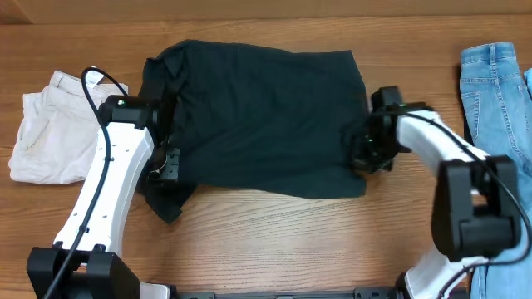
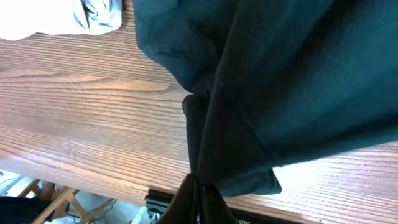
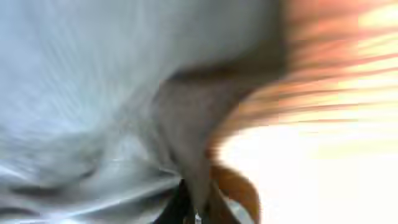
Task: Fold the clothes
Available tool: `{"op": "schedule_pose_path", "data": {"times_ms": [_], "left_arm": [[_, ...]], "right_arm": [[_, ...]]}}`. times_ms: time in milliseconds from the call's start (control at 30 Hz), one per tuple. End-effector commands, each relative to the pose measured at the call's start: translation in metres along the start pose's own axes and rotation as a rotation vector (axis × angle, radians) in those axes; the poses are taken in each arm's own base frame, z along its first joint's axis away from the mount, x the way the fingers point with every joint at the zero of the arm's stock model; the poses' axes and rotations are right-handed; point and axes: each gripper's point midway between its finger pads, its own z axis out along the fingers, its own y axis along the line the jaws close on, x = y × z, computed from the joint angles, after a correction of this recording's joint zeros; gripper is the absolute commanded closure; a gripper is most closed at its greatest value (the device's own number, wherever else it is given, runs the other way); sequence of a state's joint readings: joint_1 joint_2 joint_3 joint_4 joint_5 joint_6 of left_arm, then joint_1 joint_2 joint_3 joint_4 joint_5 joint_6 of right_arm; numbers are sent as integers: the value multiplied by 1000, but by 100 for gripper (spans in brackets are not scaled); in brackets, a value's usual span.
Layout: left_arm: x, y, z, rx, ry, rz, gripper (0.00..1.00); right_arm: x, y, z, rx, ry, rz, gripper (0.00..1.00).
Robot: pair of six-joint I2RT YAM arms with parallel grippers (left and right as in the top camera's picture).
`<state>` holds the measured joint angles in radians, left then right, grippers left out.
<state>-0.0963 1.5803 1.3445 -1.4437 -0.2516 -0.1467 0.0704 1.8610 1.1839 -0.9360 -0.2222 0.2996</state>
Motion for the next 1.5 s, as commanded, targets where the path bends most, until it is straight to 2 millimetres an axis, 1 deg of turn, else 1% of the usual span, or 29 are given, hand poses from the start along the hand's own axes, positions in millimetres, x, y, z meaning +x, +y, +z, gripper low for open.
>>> {"op": "schedule_pose_path", "data": {"times_ms": [0,33,67,100,133,167,267,433,533,600,633,667,700,733,767,800,833,900,967,1000,1067,1100,1133,1267,1333,1367,1400,1467], "left_arm": [[-3,5,-3,-15,-18,8,96],[-3,5,-3,-15,-18,9,96],[-3,5,-3,-15,-18,9,96],[-3,5,-3,-15,-18,9,96],[-3,5,-3,-15,-18,9,96],[-3,5,-3,-15,-18,9,96],[-3,5,-3,-15,-16,9,96],[-3,6,-3,-19,-16,9,96],[-3,6,-3,-19,-17,9,96],[-3,6,-3,-19,-17,9,96],[-3,6,-3,-19,-18,9,96],[-3,6,-3,-19,-19,9,96],[-3,6,-3,-19,-20,9,96],[-3,6,-3,-19,-20,9,96],[-3,6,-3,-19,-19,9,96],[-3,6,-3,-20,-18,10,96],[-3,6,-3,-20,-17,10,96],[-3,6,-3,-20,-17,10,96],[-3,6,-3,-19,-19,9,96],[-3,6,-3,-19,-20,9,96],[-3,6,-3,-19,-20,9,96],[-3,6,-3,-19,-20,9,96],[-3,6,-3,-19,-19,9,96],[-4,6,-3,-19,-20,8,96],[-4,6,-3,-19,-20,8,96],[-4,6,-3,-19,-20,8,96],[-4,6,-3,-18,-20,8,96],[-4,6,-3,-18,-21,8,96]], "right_arm": [[-45,5,-104,10,-330,2,96],[-46,9,-121,-5,-375,-8,96],[-46,11,-132,-9,-405,-11,96],[-45,13,-149,-17,-456,-17,96],[-44,14,-158,-25,-482,-21,96],[-41,14,-162,-28,-489,-18,96],[-32,10,-158,-14,-451,-11,96],[1,-5,-145,45,-307,22,96],[23,-18,-141,97,-220,81,96],[32,-21,-139,109,-182,97,79],[36,-23,-139,115,-167,100,76],[38,-24,-138,119,-158,101,76],[40,-24,-138,121,-151,103,80],[41,-25,-138,123,-146,103,87],[42,-25,-138,125,-142,104,90],[43,-25,-138,126,-140,105,90],[43,-25,-138,125,-140,105,87],[42,-24,-137,120,-141,105,76],[43,-18,-135,85,-132,105,65],[42,-14,-132,60,-130,102,57],[39,-9,-125,22,-132,97,50],[38,-7,-117,-1,-131,95,43],[38,-6,-109,-16,-126,101,39],[41,-11,-69,-38,-94,111,37],[46,-16,-51,-32,-73,113,37],[50,-18,-40,-32,-56,116,36],[53,-20,-33,-38,-46,118,33],[54,-22,-19,-51,-52,114,32]]}}
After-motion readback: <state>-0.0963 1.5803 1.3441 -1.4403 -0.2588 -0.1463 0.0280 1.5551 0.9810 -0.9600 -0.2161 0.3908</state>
